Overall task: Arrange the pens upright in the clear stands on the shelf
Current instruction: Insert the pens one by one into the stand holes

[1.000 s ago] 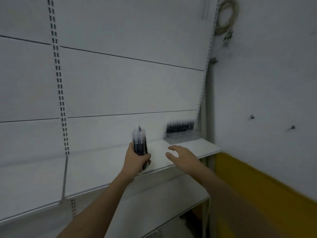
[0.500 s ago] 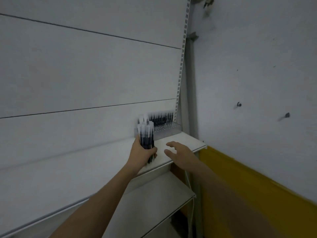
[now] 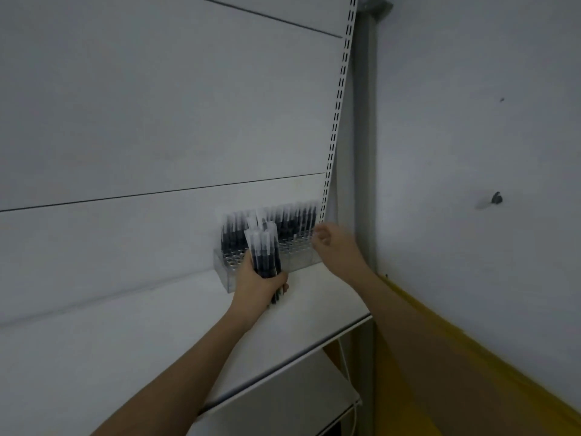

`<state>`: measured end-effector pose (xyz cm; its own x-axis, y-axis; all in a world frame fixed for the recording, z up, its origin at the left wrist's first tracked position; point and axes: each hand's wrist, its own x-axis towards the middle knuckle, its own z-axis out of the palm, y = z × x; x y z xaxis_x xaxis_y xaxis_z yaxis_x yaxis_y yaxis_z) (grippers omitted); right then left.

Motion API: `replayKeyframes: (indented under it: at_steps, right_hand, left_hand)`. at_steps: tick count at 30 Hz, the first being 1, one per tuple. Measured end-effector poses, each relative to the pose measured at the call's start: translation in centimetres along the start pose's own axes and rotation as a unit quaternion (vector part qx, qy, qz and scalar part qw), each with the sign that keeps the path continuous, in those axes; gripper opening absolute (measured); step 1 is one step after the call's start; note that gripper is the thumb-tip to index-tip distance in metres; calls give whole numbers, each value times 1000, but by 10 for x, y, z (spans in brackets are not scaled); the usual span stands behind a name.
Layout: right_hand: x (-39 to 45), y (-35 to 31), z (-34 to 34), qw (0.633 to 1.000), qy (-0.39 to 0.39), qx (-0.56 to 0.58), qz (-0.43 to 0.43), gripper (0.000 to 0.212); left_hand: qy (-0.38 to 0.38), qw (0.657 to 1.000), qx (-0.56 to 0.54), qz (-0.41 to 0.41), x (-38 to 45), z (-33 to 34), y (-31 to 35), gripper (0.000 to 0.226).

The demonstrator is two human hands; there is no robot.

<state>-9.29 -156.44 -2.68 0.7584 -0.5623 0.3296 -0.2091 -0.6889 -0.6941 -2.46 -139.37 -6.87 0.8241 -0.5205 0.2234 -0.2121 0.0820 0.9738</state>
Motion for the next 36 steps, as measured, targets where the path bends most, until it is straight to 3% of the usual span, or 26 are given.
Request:
replayKeyframes:
  at_steps: [4, 9, 13, 16, 23, 30, 33, 36]
  right_hand:
    - [65, 18, 1, 999, 24, 3, -43, 17]
    - [124, 36, 15, 990, -36, -6, -139, 32]
    - [148, 48, 20, 977, -76, 16, -197, 29]
    - [160, 54, 21, 973, -79, 34, -216, 24]
    - [167, 66, 27, 964, -53, 18, -261, 11]
    - [160, 68, 27, 971, -43, 61, -226, 16]
    - [137, 74, 23, 969, -14, 176, -172, 17]
    - [102, 81, 27, 944, -94, 299, -104, 11]
  left_hand:
    - [28, 1000, 8, -12, 16, 21, -12, 35]
    - [102, 994, 34, -33, 30, 50, -21, 33]
    - [148, 987, 42, -40, 41, 71, -26, 26]
    - [152, 987, 19, -58, 41, 85, -32, 15]
    - [123, 989, -2, -79, 45, 92, -43, 23]
    - [107, 990, -21, -90, 46, 89, -44, 19]
    - [95, 990, -30, -95, 46, 89, -42, 12]
    - [87, 991, -51, -85, 48, 88, -41, 11]
